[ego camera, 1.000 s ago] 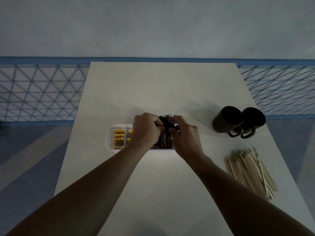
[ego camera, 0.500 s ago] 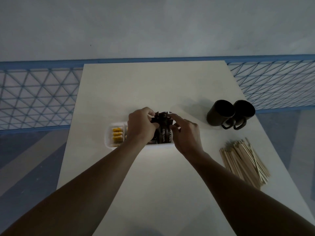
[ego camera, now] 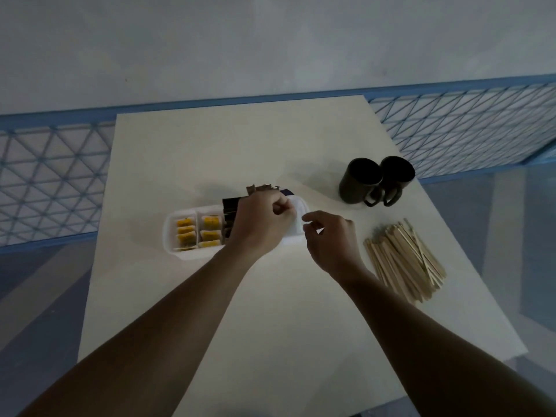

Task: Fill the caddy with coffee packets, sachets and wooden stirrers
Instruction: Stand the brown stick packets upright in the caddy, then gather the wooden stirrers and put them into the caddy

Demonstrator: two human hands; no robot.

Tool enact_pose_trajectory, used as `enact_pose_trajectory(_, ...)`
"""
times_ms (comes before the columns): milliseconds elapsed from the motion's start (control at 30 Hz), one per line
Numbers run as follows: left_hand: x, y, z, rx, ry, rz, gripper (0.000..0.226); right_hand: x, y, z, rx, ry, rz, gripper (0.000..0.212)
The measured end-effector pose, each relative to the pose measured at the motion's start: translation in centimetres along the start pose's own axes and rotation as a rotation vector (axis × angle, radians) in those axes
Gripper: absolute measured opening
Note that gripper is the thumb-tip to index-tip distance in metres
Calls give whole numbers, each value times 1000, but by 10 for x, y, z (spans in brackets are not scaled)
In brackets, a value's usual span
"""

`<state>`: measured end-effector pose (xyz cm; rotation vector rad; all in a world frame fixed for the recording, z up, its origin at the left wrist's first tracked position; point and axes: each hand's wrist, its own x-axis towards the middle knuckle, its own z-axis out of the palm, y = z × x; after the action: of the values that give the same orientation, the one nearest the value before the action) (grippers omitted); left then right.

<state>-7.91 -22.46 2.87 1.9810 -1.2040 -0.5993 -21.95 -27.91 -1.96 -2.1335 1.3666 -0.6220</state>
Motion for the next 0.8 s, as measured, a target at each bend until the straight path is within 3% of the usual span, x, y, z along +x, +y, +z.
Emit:
enact_pose_trajectory(133,-8,7,33,-32,-197,-87,7,-1,28,-18,-16,13,85,21)
enact_pose_trajectory(333,-11,20,89,41,-342,-243,12,3,83,-55,-62,24,214,21)
enact_pose_trajectory(567,-11,47,161,109,-413,-412,30,11,151,-109,-179,-17,394,30)
enact_pose_trajectory(800,-7,72,213,195,-383,-502,45,28,203,-126,-257,-167,438,48)
